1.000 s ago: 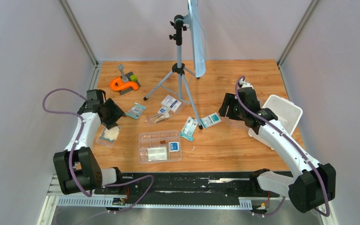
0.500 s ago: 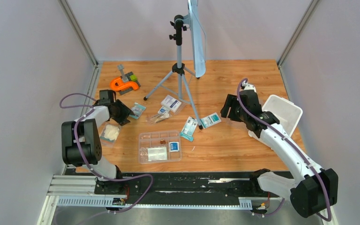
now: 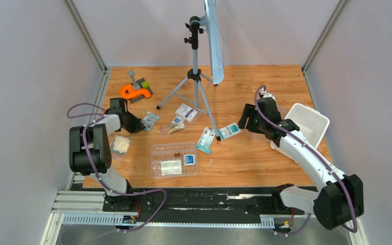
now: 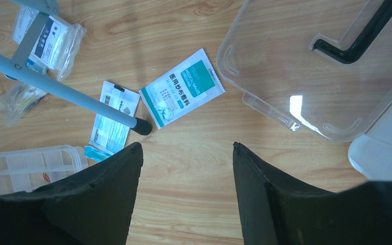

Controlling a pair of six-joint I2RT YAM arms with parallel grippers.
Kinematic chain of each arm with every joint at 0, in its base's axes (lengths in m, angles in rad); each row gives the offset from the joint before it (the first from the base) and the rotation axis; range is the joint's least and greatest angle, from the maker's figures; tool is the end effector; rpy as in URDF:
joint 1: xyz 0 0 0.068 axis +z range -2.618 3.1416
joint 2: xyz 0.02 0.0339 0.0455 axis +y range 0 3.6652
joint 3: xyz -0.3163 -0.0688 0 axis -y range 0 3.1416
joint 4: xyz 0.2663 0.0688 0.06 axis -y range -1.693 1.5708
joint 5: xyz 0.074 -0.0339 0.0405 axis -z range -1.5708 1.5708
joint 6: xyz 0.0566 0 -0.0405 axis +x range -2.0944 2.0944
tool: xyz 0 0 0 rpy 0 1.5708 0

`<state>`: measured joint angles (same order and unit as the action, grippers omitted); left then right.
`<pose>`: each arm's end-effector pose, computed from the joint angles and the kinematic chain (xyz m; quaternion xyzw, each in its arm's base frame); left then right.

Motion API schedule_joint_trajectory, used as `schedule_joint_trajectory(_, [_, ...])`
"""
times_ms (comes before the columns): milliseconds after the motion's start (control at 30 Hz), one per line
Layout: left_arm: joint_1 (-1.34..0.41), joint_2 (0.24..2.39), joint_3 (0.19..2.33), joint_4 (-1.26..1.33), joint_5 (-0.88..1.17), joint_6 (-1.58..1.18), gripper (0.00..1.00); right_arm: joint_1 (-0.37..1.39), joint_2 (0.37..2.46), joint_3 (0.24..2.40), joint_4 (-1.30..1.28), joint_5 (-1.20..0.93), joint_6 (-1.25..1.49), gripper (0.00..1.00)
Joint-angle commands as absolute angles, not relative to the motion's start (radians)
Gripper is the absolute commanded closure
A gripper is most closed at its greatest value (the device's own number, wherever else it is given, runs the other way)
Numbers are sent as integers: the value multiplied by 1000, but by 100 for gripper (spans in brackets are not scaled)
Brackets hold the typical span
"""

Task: Organize the medicine kit
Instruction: Pick up the medical item at the center of the board.

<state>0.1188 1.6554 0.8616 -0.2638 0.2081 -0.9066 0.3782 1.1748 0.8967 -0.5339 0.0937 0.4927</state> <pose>0.3387 0.0287 0.1681 -0.4489 0.8513 -0.1896 0.1945 0.2438 0.0912 0.2953 0.0704 0.9254 0.1166 0.3538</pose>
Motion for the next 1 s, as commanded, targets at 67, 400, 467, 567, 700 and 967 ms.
schedule_joint_trajectory(67, [115,1625,930,-273,173,-909,97,379,1171,908,-499,88,505,36])
schedule_joint_trajectory(400, [87,1418,1015,-546,217,-737,100,379,1171,914,-489,89,510,36])
schedule_joint_trajectory(467, [47,1364,1049,-610,242,-683,100,379,1170,914,-479,80,512,36])
schedule_joint_trajectory(567, [-42,1283,1107,-689,255,-606,100,379,1173,916,-468,37,514,36])
schedule_joint_trajectory(700, [-177,1227,1138,-745,328,-533,100,377,1172,918,-455,-62,506,36])
schedule_joint_trajectory(967, [-358,1229,1184,-759,493,-411,100,377,1145,858,-251,-644,296,35])
